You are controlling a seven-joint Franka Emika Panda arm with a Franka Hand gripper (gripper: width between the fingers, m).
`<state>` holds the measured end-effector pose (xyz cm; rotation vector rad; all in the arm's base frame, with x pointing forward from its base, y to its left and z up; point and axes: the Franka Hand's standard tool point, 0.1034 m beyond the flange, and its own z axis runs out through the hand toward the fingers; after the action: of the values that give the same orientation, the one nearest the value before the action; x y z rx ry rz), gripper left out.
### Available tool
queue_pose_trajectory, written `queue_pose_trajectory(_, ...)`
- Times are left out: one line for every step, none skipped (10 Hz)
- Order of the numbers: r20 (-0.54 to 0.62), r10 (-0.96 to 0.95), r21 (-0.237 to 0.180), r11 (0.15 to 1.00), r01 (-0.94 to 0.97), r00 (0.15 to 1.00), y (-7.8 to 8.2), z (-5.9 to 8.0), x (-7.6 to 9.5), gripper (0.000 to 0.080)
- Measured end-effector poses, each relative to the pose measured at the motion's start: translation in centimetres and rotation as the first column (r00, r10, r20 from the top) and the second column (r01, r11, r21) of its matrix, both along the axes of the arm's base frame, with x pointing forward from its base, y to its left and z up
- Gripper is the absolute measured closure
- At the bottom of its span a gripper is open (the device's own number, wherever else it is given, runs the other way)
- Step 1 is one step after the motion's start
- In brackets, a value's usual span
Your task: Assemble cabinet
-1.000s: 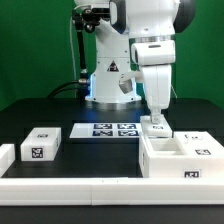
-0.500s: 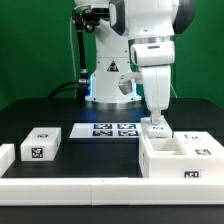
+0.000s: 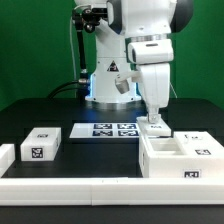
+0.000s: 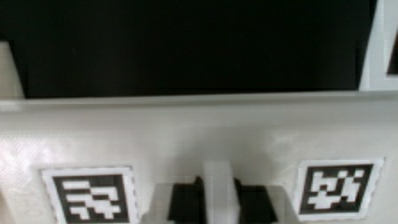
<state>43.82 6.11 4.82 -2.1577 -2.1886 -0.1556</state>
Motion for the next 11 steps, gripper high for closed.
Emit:
queue_pose_trajectory(0.000, -0.014, 0.026, 1.000, 0.014, 1.000, -0.8, -0.3, 0.2, 0.0738)
queue_pose_trajectory(-0.006, -0.023, 0.043, 0.999, 0.023, 1.000, -1.5, -0.6, 0.1, 0.0738)
queue_pose_trajectory(-0.012, -0.039, 0.051, 0.998, 0.039, 0.999, -1.8, -0.8, 0.0, 0.0738)
queue_pose_trajectory(-0.011, -0.033, 0.049, 0.998, 0.033, 0.999, -1.7, -0.8, 0.0, 0.0738)
queue_pose_trajectory(-0.008, -0.028, 0.047, 0.999, 0.028, 1.000, -1.5, -0.7, 0.0, 0.0738)
queue_pose_trajectory(0.010, 0.002, 0.039, 0.999, -0.002, 1.000, -0.5, 0.2, 0.2, 0.0737)
queue_pose_trajectory(0.029, 0.029, 0.034, 0.999, -0.030, 0.999, 0.6, 1.0, 0.5, 0.0737)
queue_pose_trajectory(0.033, 0.043, 0.035, 0.998, -0.044, 0.999, 1.2, 1.2, 0.5, 0.0737)
queue_pose_trajectory(0.029, 0.037, 0.037, 0.999, -0.039, 0.999, 1.1, 1.0, 0.5, 0.0737)
queue_pose_trajectory(0.028, 0.036, 0.037, 0.999, -0.037, 0.999, 1.0, 1.0, 0.4, 0.0737)
queue_pose_trajectory(0.027, 0.036, 0.038, 0.999, -0.037, 0.999, 1.0, 1.0, 0.4, 0.0737)
